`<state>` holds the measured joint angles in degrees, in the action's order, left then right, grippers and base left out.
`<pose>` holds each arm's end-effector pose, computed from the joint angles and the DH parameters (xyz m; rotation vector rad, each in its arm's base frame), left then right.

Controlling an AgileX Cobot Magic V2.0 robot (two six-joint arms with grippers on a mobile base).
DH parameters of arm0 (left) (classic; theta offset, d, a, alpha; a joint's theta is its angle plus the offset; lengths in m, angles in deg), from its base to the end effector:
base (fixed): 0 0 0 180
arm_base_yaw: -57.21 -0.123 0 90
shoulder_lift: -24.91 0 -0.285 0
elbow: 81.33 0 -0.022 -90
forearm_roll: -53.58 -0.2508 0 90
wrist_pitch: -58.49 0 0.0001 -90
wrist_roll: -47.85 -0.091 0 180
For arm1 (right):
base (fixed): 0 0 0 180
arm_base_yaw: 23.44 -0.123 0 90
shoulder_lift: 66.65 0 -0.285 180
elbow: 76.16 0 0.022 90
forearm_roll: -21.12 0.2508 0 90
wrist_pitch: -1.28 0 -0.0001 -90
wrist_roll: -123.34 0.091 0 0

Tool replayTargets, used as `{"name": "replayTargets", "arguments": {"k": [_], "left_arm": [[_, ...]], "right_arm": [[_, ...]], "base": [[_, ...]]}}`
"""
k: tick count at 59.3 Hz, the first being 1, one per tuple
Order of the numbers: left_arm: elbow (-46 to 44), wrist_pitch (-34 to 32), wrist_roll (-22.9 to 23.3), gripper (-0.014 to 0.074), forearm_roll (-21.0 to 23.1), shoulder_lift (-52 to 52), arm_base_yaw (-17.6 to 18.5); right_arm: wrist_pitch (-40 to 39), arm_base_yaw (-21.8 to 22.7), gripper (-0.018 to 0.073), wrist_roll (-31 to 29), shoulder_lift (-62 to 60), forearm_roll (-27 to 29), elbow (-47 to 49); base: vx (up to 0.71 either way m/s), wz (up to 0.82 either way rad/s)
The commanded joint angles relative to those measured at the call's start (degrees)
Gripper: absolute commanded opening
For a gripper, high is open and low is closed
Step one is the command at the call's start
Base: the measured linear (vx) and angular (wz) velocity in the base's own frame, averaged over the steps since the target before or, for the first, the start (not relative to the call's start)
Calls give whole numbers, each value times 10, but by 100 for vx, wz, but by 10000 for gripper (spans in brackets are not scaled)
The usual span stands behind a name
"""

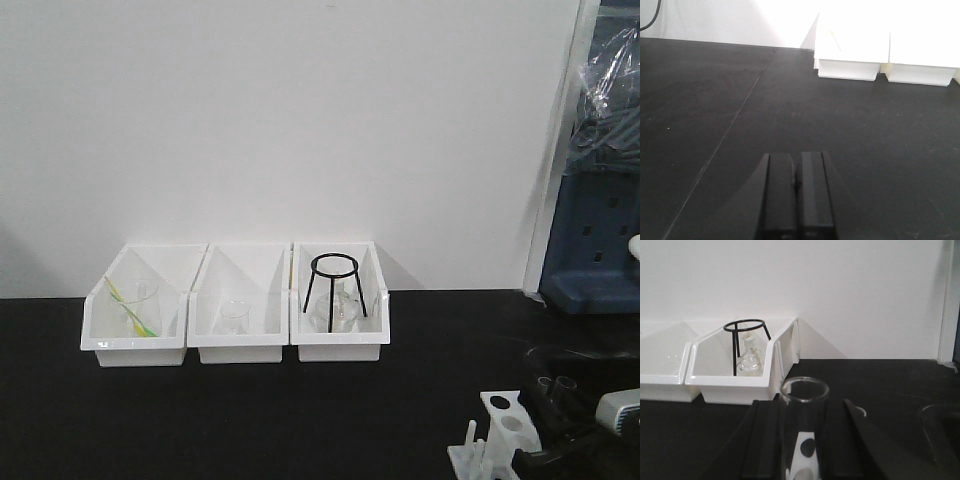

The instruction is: Flip and reinsert test tube from rack

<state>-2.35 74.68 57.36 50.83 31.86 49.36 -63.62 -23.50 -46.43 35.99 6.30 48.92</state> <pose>0.0540 0.0087 0.1781 -0.2378 1.7661 0.0243 0.2668 0.0213 0.1723 -0.1262 1.6293 0.2425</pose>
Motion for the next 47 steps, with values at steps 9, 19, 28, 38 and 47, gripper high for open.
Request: {"name": "replayTargets", "arguments": {"k": [9, 19, 28, 38, 47], "left_arm": [[1, -48, 0, -6, 2, -2, -1], [1, -48, 0, -6, 2, -2, -1], [1, -48, 0, -6, 2, -2, -1], [1, -48, 0, -6, 2, -2, -1], [1, -48, 0, -6, 2, -2, -1]], "right_arm": [[-119, 1, -4, -24, 1, -11, 14], [-119, 1, -2, -26, 15, -11, 14], [-119, 1, 19, -26, 23, -11, 14], [-119, 0, 115, -26, 23, -13, 14], [-119, 0, 276, -26, 23, -13, 14]], "base": [[0, 0], [0, 0], [0, 0], [0, 0], [0, 0]]}}
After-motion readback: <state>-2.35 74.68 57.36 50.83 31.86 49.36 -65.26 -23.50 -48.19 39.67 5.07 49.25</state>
